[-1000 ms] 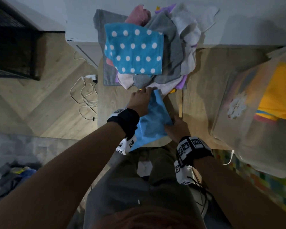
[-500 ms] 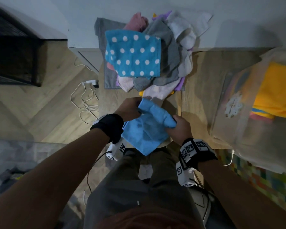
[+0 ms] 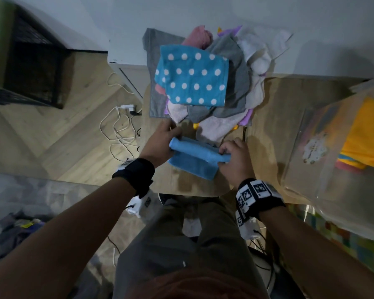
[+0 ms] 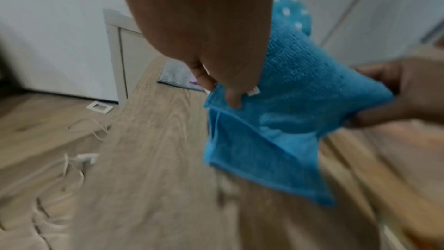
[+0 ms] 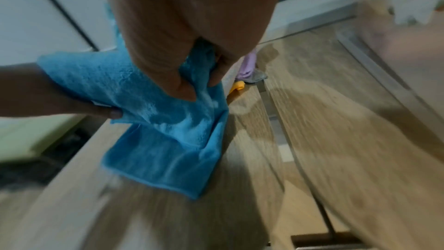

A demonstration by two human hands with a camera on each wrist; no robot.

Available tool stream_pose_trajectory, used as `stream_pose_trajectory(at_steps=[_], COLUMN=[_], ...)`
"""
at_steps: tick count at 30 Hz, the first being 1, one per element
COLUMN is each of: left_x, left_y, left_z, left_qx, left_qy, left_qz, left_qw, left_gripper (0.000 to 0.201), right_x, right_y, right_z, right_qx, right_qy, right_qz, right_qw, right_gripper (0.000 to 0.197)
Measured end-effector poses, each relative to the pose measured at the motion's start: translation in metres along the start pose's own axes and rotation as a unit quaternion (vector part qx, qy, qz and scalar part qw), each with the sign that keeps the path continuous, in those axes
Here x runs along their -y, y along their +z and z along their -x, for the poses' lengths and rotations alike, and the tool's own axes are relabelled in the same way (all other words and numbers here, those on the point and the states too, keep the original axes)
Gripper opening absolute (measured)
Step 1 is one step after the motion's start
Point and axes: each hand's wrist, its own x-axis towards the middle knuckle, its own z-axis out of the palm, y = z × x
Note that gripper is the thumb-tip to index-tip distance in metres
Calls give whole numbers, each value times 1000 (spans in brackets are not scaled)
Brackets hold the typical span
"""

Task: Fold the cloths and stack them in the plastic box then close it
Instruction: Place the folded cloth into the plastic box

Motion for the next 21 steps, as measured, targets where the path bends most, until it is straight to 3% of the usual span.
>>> stream_pose_trajectory(at_steps=[4, 9, 11, 12, 15, 18, 21], left_x=[16, 18, 11, 4, -9, -8, -9], left_y=[11, 24, 27, 26, 25, 35, 40], left_z=[17, 17, 11, 7, -4, -9, -12], left_qx=[99, 66, 16, 0, 35, 88, 54], left_qy=[-4, -135, -196, -229, -249, -269, -296], left_qz=[-91, 27, 92, 125, 90, 62, 59], left_qw=[991, 988, 976, 965, 964, 957, 952], left_gripper=[35, 32, 22, 28, 74, 86, 74], right_x=[-8, -14, -10, -10, -13, -12, -9], right_y=[3, 7, 9, 10, 18, 24, 26], right_z=[10, 10, 8, 7, -2, -12, -17], right_qx=[136, 244, 224, 185, 99, 162, 218], right_qy=[-25, 35, 81, 96, 81, 96, 153], right_qz=[67, 69, 38, 23, 67, 119, 93], right_qw=[988, 967, 970, 978, 990, 975, 959], right_gripper=[39, 45, 38, 34, 48, 65, 62])
